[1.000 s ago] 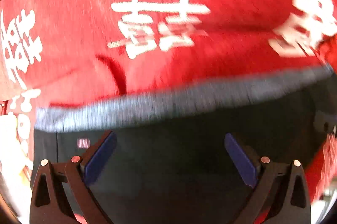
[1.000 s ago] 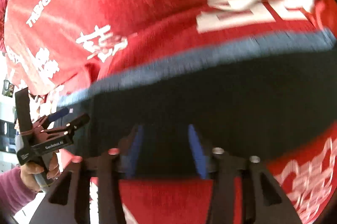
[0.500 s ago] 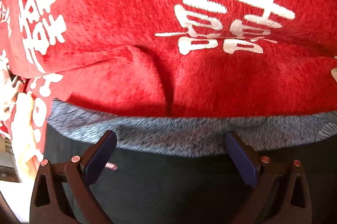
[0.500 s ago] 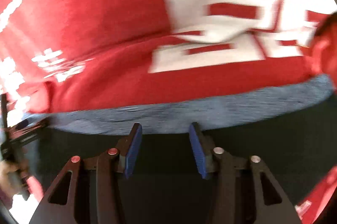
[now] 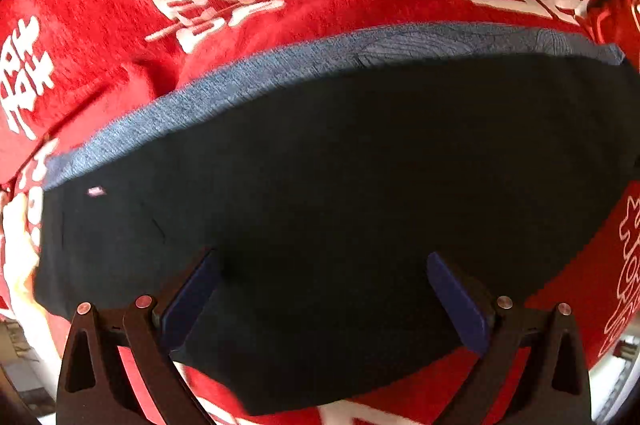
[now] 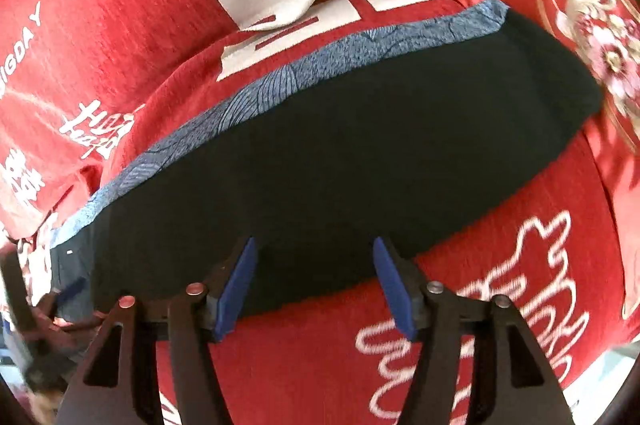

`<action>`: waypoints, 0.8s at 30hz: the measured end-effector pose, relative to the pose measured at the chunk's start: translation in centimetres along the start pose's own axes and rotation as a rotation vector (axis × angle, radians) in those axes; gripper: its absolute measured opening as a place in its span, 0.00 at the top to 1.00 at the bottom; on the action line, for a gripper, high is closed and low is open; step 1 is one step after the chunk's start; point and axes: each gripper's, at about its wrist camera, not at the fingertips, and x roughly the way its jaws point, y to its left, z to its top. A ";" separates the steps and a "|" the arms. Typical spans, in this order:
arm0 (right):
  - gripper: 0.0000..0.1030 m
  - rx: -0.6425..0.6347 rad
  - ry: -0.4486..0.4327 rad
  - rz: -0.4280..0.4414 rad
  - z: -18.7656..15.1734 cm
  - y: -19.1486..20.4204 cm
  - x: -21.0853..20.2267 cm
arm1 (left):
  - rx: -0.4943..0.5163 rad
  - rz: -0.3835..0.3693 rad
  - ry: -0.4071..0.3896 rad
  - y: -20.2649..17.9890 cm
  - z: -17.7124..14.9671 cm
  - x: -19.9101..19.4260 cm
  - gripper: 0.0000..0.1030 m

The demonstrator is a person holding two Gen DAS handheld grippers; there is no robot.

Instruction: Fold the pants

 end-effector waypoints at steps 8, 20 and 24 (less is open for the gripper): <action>0.34 0.055 0.102 0.029 -5.4 1.3 -0.7 | -0.083 -0.073 0.027 0.9 0.0 0.8 0.00; 0.27 0.187 0.125 0.012 -12.0 0.4 -1.0 | -0.035 -0.083 -0.008 1.1 -0.2 -0.2 0.00; 0.24 0.198 0.121 0.029 -12.5 0.3 -1.1 | -0.037 -0.074 0.001 1.1 0.0 -0.2 0.00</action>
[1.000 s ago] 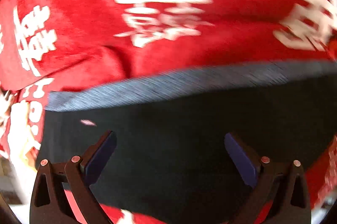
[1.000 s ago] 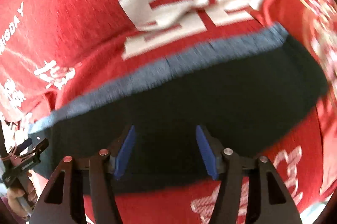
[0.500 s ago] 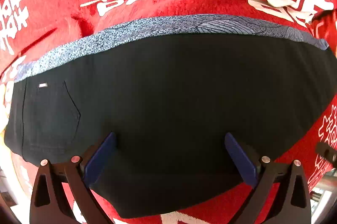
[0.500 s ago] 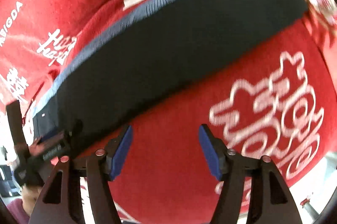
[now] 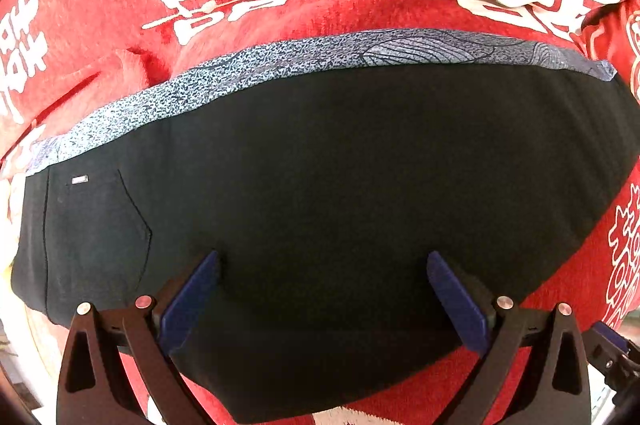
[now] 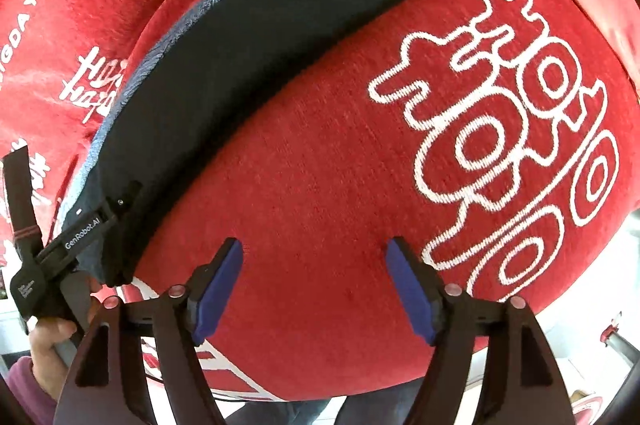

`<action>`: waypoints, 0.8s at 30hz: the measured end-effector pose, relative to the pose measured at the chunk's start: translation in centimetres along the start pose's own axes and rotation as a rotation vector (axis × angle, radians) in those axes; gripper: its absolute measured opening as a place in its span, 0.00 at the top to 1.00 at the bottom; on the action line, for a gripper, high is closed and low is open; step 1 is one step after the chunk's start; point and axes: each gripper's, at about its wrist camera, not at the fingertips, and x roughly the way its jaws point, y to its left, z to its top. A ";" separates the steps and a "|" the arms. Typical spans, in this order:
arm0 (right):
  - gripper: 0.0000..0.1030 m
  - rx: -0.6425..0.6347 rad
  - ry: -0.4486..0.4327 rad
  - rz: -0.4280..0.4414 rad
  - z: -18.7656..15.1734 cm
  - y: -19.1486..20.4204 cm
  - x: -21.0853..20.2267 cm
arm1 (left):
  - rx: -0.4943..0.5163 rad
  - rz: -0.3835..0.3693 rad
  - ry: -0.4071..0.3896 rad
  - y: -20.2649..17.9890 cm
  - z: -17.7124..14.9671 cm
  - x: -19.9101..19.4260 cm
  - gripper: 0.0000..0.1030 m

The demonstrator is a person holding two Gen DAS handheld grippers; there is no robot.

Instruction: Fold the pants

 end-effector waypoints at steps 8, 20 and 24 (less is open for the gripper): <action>0.22 -0.058 0.088 0.068 2.2 -0.4 -0.3 | -0.040 0.050 0.033 -0.2 0.4 0.3 0.00; 0.22 -0.003 -0.026 0.023 13.9 -7.8 -3.7 | -0.065 0.176 0.083 -1.7 1.1 0.1 0.00; 0.22 0.088 -0.114 -0.044 17.7 -12.4 -4.4 | -0.052 0.218 0.091 -2.2 1.3 0.1 0.00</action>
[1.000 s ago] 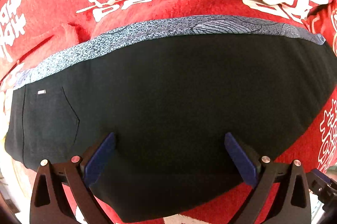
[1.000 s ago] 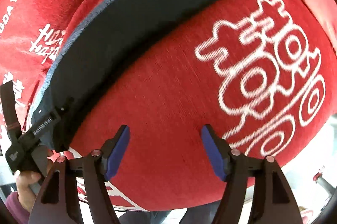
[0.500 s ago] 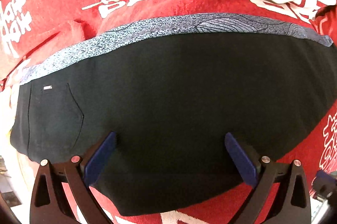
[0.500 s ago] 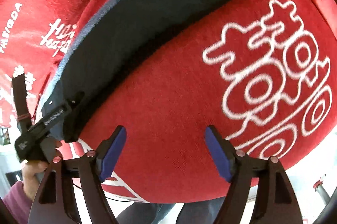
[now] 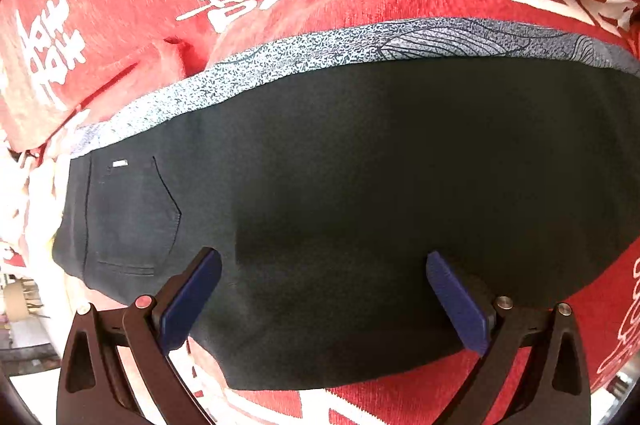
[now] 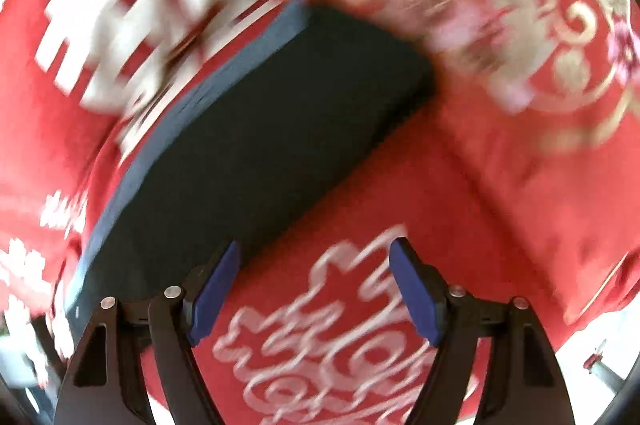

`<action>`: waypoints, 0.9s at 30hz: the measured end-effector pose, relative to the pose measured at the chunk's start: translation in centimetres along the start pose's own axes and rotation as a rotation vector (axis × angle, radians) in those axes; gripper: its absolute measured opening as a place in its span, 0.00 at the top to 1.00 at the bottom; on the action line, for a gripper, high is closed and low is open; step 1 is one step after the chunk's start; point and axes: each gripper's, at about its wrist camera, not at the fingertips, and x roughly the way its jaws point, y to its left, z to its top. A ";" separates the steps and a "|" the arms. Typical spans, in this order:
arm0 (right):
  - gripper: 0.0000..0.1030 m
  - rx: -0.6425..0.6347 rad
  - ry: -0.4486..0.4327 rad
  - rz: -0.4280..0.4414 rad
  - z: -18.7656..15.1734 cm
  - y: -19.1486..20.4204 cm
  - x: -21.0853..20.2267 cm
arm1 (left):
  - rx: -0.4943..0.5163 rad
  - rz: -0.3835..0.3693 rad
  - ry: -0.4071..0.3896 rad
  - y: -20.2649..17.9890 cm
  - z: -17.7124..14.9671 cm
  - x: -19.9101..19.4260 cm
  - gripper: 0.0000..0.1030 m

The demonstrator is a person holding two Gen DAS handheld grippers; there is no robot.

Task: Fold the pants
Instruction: 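Press the folded trousers flat with both grippers open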

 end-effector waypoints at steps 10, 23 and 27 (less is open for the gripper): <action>0.91 -0.095 -0.094 0.052 4.8 0.2 -0.5 | 0.015 0.052 0.003 -1.0 1.1 -1.9 0.00; 0.72 -0.018 -0.020 0.079 3.4 -1.9 -1.5 | 0.010 -0.132 -0.080 -8.3 5.7 -4.9 0.00; 0.68 -0.113 0.012 0.172 3.2 1.6 -0.7 | 0.005 -0.179 -0.047 -10.6 6.2 -4.3 0.00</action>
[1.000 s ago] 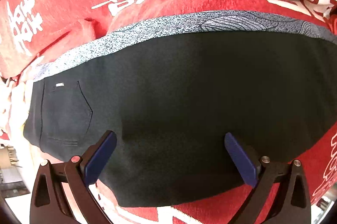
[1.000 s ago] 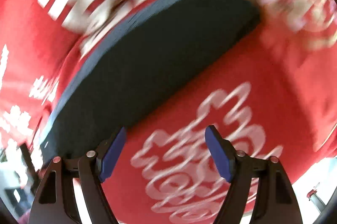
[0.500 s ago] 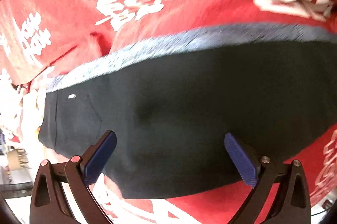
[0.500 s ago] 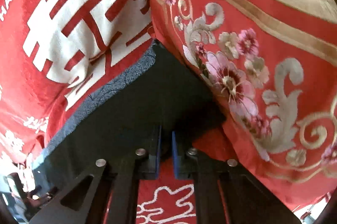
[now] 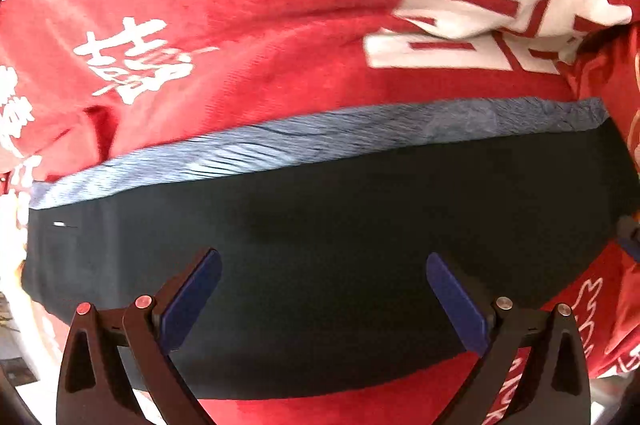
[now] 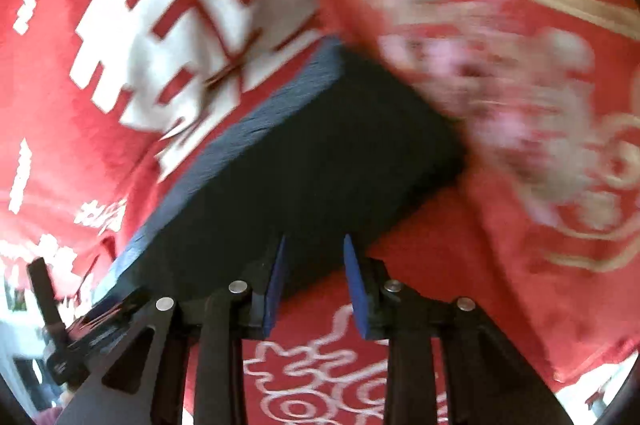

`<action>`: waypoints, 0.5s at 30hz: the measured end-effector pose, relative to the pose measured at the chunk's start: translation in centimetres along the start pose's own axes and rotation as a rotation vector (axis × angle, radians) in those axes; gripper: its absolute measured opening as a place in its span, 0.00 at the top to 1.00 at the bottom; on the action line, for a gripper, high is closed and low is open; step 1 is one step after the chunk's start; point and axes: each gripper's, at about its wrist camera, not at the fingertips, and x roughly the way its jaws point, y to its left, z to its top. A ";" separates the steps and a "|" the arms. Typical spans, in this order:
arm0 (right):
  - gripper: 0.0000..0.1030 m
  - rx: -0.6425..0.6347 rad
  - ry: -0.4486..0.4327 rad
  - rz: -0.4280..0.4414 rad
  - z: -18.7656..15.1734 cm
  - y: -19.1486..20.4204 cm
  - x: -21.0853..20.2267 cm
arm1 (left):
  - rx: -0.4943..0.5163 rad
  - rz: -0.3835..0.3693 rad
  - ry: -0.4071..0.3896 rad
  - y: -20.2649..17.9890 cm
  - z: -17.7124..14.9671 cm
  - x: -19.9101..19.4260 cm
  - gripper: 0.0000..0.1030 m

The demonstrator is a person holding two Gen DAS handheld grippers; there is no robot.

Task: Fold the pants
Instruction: 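Press the folded trousers flat with both grippers open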

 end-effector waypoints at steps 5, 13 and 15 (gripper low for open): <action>0.58 -0.102 0.056 -0.022 0.1 3.1 3.9 | 0.048 0.006 0.054 -2.2 -1.1 2.2 0.00; 0.32 -0.109 0.058 0.113 -1.0 2.2 3.7 | 0.075 -0.020 0.028 -2.0 -1.3 2.3 0.00; 0.30 -0.132 0.073 0.115 -0.9 2.5 3.7 | 0.078 -0.014 0.025 -2.1 -1.3 2.2 0.00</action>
